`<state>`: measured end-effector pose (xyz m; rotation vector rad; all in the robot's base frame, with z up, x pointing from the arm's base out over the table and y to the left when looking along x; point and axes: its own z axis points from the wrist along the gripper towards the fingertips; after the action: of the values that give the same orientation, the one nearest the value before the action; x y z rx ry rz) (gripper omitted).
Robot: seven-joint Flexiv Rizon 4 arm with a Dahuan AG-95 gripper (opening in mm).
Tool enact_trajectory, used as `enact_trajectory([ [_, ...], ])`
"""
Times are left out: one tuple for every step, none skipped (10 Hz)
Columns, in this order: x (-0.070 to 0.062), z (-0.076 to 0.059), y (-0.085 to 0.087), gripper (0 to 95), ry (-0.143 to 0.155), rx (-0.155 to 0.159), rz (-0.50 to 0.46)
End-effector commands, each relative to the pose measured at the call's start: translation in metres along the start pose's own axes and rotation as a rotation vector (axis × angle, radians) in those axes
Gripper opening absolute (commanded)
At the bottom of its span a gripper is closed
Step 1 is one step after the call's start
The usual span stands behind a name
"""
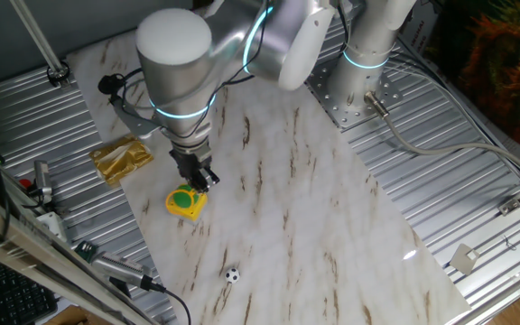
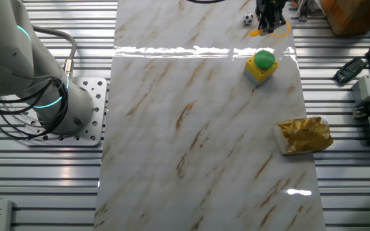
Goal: Attach the bubble ring to the ball
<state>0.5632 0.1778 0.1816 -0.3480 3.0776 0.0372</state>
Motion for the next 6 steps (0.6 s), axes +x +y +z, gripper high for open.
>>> enact_trajectory([
  [-0.006,-0.003,0.017,0.0,0.0,0.003,0.009],
  [-0.008,-0.006,0.028,0.0,0.0,0.003,0.017],
  [-0.009,-0.01,0.041,0.0,-0.001,0.006,0.025],
  [-0.006,-0.012,0.059,0.0,-0.003,0.006,0.038],
  [-0.001,-0.01,0.073,0.0,-0.008,0.007,0.045],
  [0.003,-0.007,0.086,0.0,-0.012,0.007,0.056],
])
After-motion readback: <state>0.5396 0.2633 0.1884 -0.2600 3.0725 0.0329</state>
